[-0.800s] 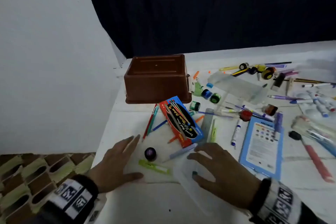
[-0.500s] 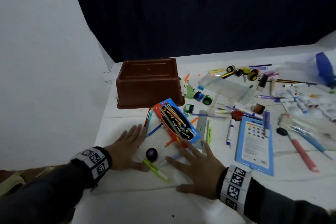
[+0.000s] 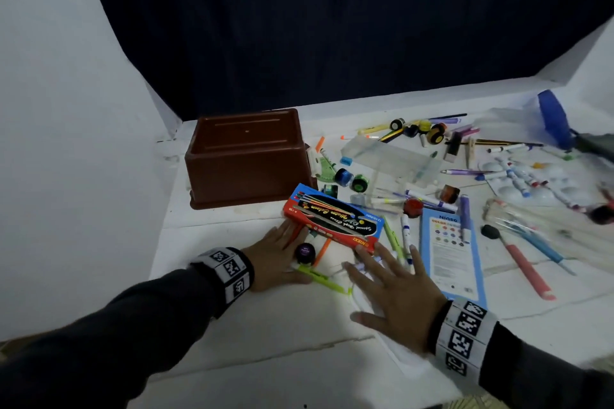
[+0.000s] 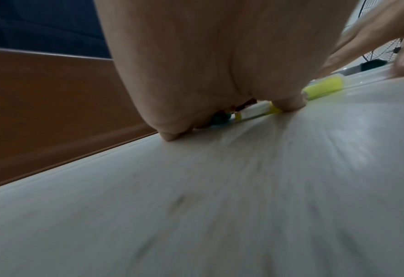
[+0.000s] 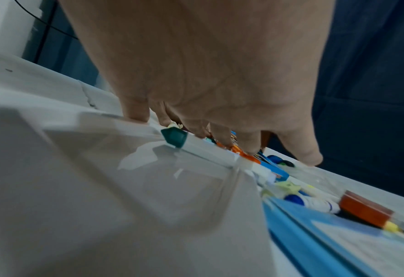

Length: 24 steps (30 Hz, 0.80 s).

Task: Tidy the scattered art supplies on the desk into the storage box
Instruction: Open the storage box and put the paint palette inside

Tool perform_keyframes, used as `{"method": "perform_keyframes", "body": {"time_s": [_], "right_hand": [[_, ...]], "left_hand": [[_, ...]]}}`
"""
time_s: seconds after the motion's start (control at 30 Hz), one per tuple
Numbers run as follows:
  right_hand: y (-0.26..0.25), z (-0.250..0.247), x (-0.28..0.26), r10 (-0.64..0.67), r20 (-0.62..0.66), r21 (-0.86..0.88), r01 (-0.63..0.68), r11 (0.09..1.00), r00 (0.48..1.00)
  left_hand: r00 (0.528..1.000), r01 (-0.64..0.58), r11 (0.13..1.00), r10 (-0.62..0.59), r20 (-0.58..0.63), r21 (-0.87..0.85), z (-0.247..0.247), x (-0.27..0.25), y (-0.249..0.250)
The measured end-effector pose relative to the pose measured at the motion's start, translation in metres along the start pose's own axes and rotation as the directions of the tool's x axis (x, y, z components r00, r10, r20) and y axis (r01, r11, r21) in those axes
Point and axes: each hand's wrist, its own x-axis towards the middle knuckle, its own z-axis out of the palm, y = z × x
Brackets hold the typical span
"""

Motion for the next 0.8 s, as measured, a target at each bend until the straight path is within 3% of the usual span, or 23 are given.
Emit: {"method": "perform_keyframes", "body": {"time_s": [0.2, 0.47, 0.63, 0.8], "right_hand": [[0.029, 0.002, 0.005, 0.095, -0.009, -0.003, -0.095, 0.995, 0.995], [0.070, -0.008, 0.022, 0.091, -0.053, 0.026, -0.090, 0.996, 0.994], [0.092, -0.021, 0.037, 0.127, 0.087, 0.131, -0.138, 0.982, 0.988], [0.106, -0.028, 0.047, 0.119, 0.123, 0.052, -0.126, 0.991, 0.985]], "left_hand": [[1.000, 0.013, 1.000, -0.014, -0.020, -0.013, -0.016, 0.039, 0.025], [0.989, 0.096, 0.994, -0.102, -0.105, -0.055, -0.028, 0.094, 0.053], [0.979, 0.170, 0.980, -0.180, -0.098, -0.100, -0.043, 0.121, 0.069], [0.970, 0.194, 0.959, -0.219, -0.105, -0.209, -0.052, 0.124, 0.079]]}}
